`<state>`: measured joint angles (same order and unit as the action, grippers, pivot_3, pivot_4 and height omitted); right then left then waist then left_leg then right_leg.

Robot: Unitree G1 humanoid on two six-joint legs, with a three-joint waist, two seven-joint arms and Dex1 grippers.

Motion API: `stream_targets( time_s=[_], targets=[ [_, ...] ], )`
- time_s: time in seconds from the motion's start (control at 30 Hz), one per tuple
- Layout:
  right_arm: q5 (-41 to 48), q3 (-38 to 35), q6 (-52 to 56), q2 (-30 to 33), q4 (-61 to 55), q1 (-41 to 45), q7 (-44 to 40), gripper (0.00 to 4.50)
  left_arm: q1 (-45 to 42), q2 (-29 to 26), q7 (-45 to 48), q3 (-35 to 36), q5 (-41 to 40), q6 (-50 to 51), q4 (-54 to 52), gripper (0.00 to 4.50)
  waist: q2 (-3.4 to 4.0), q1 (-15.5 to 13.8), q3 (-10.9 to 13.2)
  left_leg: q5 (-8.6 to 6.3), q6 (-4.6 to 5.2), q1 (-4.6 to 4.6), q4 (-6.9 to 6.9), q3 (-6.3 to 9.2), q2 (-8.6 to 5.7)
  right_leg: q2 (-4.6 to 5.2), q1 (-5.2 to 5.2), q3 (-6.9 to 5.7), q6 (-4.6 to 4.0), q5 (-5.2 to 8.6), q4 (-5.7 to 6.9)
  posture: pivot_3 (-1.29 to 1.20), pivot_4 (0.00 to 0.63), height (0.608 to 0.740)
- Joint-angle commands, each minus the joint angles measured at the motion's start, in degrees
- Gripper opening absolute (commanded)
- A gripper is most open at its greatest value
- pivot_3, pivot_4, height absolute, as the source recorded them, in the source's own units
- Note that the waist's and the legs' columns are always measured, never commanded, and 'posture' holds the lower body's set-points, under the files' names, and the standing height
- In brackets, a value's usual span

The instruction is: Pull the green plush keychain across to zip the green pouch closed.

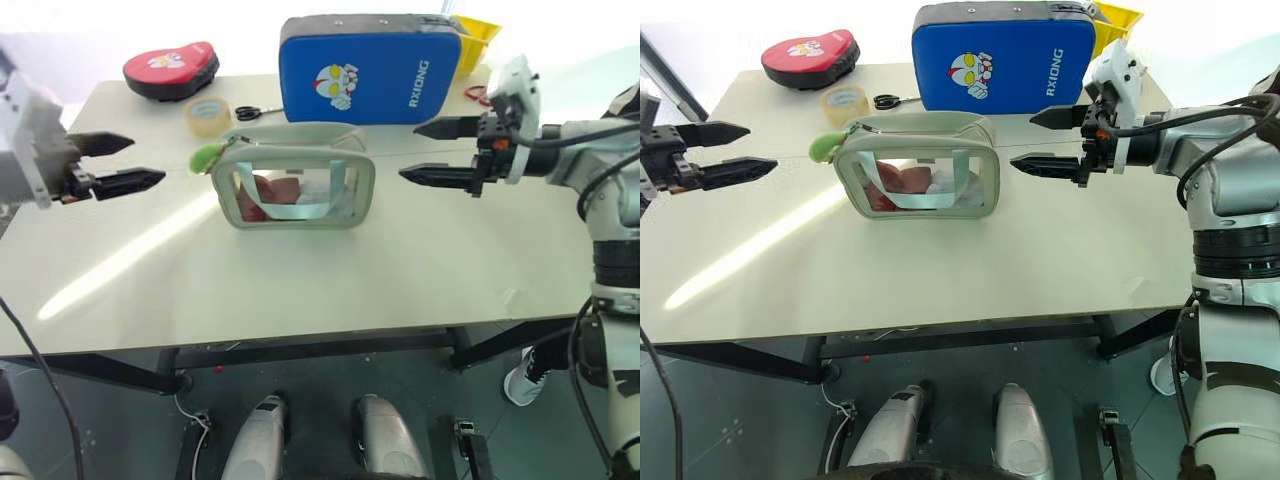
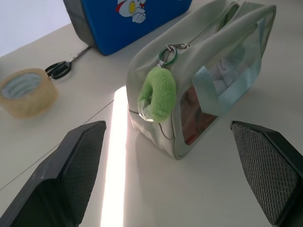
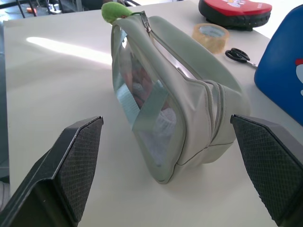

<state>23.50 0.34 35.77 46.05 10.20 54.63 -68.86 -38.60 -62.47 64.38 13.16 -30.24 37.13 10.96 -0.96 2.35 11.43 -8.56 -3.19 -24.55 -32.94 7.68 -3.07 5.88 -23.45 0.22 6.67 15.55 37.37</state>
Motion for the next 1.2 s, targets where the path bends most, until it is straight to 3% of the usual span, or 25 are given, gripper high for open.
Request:
stream_targets(
  time_s=[0.03, 0.47, 0.7, 1.07, 1.2],
  targets=[
    [-0.4, -1.2, -1.5, 0.3, -0.2, 0.5, 0.7, 4.5, -0.4, -0.2, -1.3, 3.2, -1.1, 0.3, -2.2, 4.48, 0.0, 0.0, 0.0, 0.0, 0.0, -0.01, 0.0, 0.0, -0.01, 0.01, 0.01, 0.0, 0.0, 0.0, -0.04, 0.0, 0.15, 0.74],
    [-3.5, 0.6, -6.5, -3.6, 2.9, 1.5, 2.8, 4.5, 0.9, -1.0, -0.8, 3.2, -1.0, 0.6, -4.4, 4.48, 0.01, 0.2, 0.0, 0.0, 0.0, 0.0, 0.01, -0.05, -0.01, 0.0, 0.0, 0.01, 0.0, -0.03, -0.06, 0.0, 0.15, 0.74],
    [-9.4, 6.5, -14.9, -9.2, 6.9, 4.3, 2.8, 4.5, -0.3, 0.0, -1.5, 2.5, -1.7, 1.6, -4.9, 4.48, 0.01, 0.4, 0.0, 0.0, 0.0, 0.01, 0.0, -0.06, 0.0, -0.01, -0.01, 0.02, 0.0, -0.03, -0.04, 0.0, 0.15, 0.74],
    [-14.9, 11.0, -24.6, -16.6, 22.7, 14.1, -1.6, 4.5, 0.5, 3.9, -2.1, -0.9, -6.1, 6.3, -19.0, 4.48, -0.01, 0.2, 0.0, 0.01, -0.01, 0.03, -0.06, -0.02, -0.03, -0.03, 0.08, 0.01, 0.07, -0.07, -0.04, 0.0, 0.15, 0.74],
    [-17.1, 11.9, -28.5, -17.3, 27.4, 15.8, -3.1, 2.6, 2.5, 3.4, -2.3, -0.5, -5.6, 6.0, -20.7, 4.5, 0.01, 0.6, 0.0, 0.01, -0.01, 0.04, -0.03, -0.03, -0.02, -0.05, 0.03, 0.04, 0.08, -0.08, -0.03, 0.0, 0.15, 0.74]
  ],
)
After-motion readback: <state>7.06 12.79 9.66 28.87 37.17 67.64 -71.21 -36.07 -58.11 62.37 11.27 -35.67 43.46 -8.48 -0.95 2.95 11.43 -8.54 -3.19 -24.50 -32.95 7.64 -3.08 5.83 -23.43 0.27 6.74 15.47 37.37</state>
